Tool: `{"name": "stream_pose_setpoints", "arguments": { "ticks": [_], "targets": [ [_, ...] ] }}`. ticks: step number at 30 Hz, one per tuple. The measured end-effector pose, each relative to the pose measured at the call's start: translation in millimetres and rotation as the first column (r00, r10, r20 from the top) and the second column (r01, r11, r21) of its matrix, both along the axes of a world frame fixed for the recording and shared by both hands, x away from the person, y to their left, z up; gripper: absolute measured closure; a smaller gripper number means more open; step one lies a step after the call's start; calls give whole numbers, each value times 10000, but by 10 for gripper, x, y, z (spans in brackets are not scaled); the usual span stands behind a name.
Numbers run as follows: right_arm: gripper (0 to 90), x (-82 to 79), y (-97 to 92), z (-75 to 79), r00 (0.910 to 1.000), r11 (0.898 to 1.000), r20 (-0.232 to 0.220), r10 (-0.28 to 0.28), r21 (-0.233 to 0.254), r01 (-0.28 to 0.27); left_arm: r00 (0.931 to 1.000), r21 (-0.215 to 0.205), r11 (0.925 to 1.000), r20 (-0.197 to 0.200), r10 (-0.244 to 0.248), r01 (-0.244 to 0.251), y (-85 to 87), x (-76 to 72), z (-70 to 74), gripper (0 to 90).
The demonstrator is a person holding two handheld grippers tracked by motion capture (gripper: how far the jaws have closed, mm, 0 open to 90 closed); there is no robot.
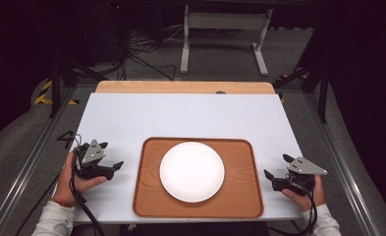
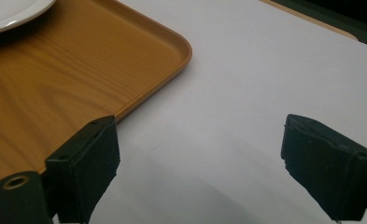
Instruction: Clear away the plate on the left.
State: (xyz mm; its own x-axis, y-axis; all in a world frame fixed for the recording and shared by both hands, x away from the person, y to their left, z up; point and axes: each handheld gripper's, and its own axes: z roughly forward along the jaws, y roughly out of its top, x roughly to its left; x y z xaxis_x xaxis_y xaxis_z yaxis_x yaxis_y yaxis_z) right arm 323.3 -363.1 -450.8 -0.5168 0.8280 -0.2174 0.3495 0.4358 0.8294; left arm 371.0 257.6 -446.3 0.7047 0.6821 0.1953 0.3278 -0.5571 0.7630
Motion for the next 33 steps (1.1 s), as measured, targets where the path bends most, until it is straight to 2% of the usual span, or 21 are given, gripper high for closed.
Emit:
{"name": "stream_pose_setpoints", "arguments": {
  "ticks": [2,10,15,19,23,33],
  "targets": [
    [120,0,-2,0,10000,10000,-10,-17,10,17,10000,-282,9996,-82,-1,-1,24,-14,-18,146],
    [120,2,-1,-1,10000,10000,-21,-5,-5,5,9991,-537,9980,-295,305,-320,61,-72,-62,144],
    [120,3,-7,0,10000,10000,6,8,13,-8,9999,-700,9975,-163,19,-30,42,-155,-52,143],
    [120,5,-12,-1,10000,10000,-1,9,18,-9,9999,-912,9958,-65,99,-104,54,-204,-57,141],
    [119,6,-2,1,10000,10000,-2,40,21,-40,9998,-887,9961,-179,12,-27,32,-198,-81,139],
    [120,9,-4,-2,10000,10000,-12,37,39,-37,9999,-942,9956,-116,-4,-7,33,-201,-81,139]
  ]
}}
